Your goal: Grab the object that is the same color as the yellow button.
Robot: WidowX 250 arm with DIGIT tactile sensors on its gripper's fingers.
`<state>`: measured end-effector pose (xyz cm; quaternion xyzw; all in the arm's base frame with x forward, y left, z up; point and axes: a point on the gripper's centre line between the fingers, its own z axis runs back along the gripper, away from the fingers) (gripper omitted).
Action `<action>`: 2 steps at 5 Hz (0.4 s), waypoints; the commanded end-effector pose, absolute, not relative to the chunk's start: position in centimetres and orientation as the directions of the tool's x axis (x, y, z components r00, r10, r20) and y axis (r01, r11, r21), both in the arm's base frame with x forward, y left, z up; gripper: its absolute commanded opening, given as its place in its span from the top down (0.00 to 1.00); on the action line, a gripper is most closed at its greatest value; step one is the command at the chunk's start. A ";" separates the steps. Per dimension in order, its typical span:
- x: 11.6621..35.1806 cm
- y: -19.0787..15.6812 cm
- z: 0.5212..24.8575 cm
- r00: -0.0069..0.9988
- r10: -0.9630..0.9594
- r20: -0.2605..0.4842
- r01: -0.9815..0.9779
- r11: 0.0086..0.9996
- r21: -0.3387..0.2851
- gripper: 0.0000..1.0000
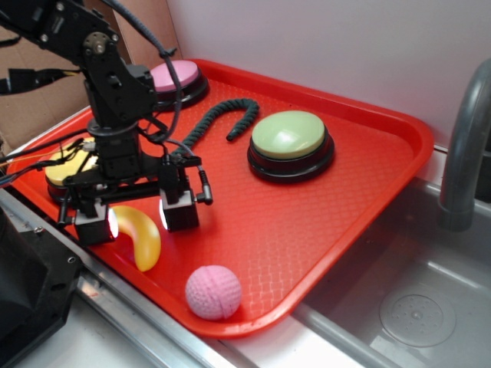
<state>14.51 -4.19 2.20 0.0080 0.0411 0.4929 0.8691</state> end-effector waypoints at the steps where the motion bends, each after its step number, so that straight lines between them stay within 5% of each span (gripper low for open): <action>1: 15.1 -4.5 2.3 0.508 0.859 -0.064 -0.861 0.504 -0.066 0.00; 2: 15.3 -4.3 2.2 0.510 0.859 -0.037 -0.859 0.507 -0.072 1.00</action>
